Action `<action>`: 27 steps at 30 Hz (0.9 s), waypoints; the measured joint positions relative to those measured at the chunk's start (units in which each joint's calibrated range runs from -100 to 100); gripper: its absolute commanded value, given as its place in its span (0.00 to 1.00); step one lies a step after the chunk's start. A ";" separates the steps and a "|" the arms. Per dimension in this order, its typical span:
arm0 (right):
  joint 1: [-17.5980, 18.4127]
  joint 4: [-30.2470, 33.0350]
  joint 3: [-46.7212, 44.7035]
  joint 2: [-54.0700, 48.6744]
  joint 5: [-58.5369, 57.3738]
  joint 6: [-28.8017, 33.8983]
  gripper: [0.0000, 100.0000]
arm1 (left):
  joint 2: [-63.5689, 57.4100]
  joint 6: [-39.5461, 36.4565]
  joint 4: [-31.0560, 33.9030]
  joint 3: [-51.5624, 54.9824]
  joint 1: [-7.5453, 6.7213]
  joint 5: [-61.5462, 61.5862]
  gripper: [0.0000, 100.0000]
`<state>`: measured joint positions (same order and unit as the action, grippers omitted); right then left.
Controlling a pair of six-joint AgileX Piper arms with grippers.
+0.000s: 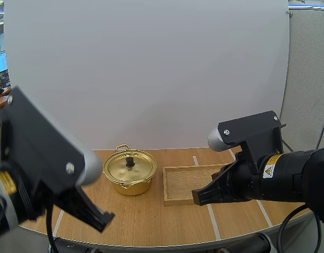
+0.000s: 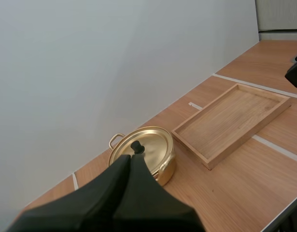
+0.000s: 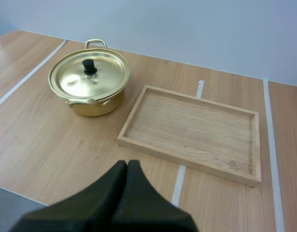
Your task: Open the pot, put the pineapple inside, and close it
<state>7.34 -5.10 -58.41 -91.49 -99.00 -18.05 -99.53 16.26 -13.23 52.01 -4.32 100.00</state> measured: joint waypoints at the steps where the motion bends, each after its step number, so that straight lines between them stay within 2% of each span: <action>1: -0.41 0.00 0.00 0.00 0.55 0.00 0.00 | -0.15 -0.24 0.00 0.93 0.00 0.00 0.00; 8: -3.23 -0.35 0.00 -5.26 6.67 0.00 0.00 | -0.25 -4.15 0.00 5.46 1.54 -0.05 0.00; 14: -4.67 -1.68 0.00 -8.12 13.86 0.00 0.00 | -0.25 -10.50 0.00 7.51 2.72 -14.56 0.00; 20: -4.67 -1.77 -4.32 -8.12 35.63 -1.14 0.00 | -0.25 -13.38 1.40 12.70 2.98 -38.65 0.00; 21: -4.67 -1.77 -4.87 -8.12 36.56 -1.27 0.00 | -0.25 -13.38 1.60 12.99 2.96 -39.72 0.00; 23: -4.67 -1.66 -8.72 -8.21 45.32 -3.23 0.00 | -0.25 -13.61 3.20 15.89 2.96 -50.65 0.00; 24: -4.67 -1.55 -11.29 -8.21 51.03 -4.45 0.00 | -0.25 -13.60 4.27 19.76 2.96 -61.75 0.00; 27: -4.67 -1.55 -18.18 -8.09 60.05 -6.34 0.00 | -0.25 -13.71 5.17 25.75 2.96 -73.14 0.00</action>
<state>2.67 -6.65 -76.59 -99.59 -38.95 -24.38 -99.78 2.55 -8.07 77.76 -1.36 26.86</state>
